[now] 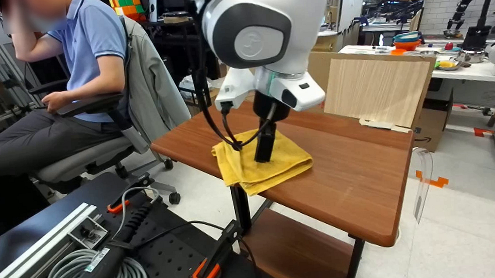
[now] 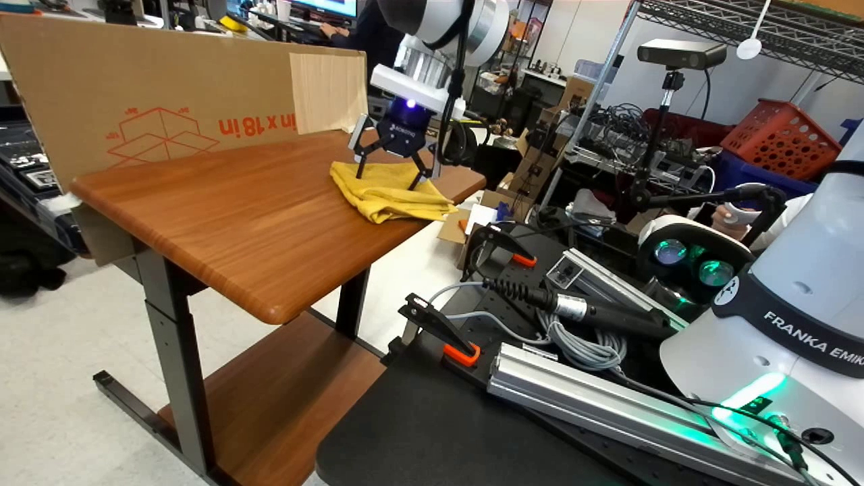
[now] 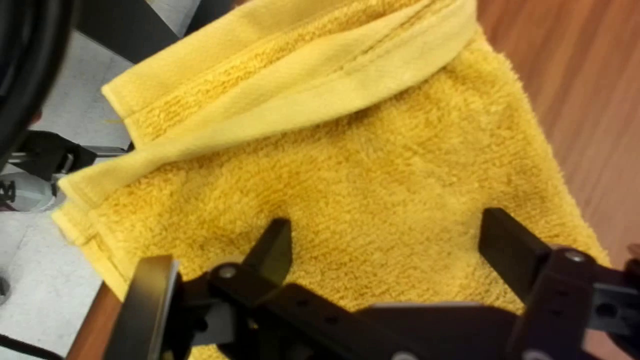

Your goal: Slide the yellow towel across the table.

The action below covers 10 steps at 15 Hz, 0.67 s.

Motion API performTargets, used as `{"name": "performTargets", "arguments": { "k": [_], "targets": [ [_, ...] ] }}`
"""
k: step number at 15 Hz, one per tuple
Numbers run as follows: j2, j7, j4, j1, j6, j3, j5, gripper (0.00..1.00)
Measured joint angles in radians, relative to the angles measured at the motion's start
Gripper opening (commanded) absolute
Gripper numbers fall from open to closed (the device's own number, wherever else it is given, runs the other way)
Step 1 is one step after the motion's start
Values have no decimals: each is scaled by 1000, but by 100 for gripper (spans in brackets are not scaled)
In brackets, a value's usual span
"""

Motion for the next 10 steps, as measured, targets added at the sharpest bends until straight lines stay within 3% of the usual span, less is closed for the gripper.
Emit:
{"name": "performTargets", "arguments": {
  "k": [4,10],
  "targets": [
    [-59,-45,-76,82,-26,45,-42,100],
    [-41,-83,-45,93,-139,98,-41,100]
  ]
}}
